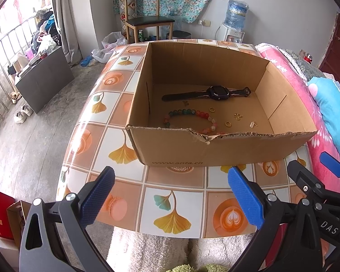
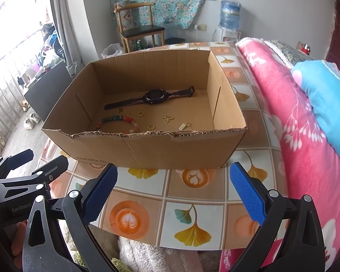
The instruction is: Organize jewelry
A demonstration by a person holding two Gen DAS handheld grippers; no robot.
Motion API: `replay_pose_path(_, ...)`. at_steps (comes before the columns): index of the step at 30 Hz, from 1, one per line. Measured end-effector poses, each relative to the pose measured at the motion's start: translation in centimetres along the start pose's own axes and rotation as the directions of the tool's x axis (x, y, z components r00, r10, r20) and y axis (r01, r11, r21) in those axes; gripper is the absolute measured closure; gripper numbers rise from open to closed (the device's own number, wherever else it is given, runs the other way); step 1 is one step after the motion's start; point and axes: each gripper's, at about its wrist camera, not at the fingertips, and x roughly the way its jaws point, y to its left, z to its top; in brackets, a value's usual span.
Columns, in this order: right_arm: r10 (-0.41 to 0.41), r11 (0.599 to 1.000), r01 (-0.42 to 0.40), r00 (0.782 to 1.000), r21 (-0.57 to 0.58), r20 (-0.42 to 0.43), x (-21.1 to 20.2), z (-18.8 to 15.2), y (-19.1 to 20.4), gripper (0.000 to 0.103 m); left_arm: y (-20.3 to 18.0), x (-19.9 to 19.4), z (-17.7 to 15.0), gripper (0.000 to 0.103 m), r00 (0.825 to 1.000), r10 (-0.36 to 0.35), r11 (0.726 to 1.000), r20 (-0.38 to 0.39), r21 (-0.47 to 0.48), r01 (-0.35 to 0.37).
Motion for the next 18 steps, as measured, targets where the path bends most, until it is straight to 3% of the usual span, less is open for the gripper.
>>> replay_pose_path(18,0.003,1.0,-0.003,1.0,-0.005,-0.003,0.06,0.06,-0.22,0.007,0.09,-0.02,-0.22,0.006,1.0,0.002,1.0,0.0,-0.001,-0.002)
